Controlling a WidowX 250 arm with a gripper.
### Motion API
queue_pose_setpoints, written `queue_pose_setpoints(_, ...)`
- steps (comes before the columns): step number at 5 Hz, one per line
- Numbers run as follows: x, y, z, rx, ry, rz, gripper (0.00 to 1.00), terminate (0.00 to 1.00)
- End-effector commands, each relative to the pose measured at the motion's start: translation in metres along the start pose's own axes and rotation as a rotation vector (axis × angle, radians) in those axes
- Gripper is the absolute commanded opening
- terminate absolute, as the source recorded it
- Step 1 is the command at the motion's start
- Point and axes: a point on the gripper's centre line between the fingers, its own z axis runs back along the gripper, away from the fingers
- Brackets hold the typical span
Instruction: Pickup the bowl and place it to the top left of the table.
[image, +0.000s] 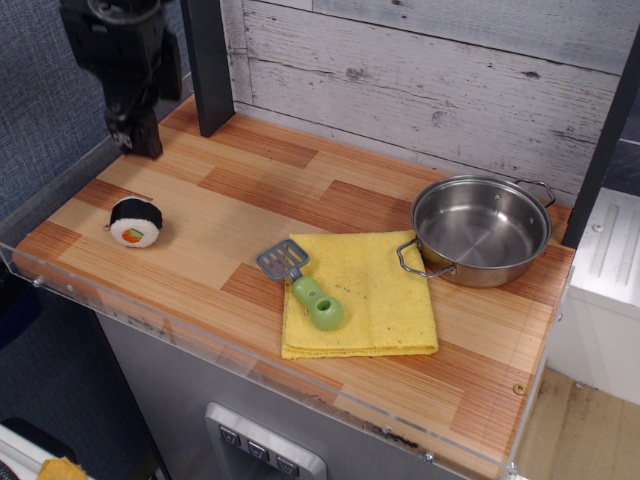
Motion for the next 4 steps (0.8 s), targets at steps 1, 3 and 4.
queue_pose_setpoints(1, -0.039, -0.020, -0.001, -0.068, 0.079, -0.261, 1.00, 0.00)
queue_pose_setpoints(3, -0.068, -0.022, -0.014, -0.089, 0.265, -0.730, 1.00, 0.00)
queue_pose_setpoints(4, -0.081, -0.019, -0.019, -0.105, 0.316, -0.933, 1.00, 0.00)
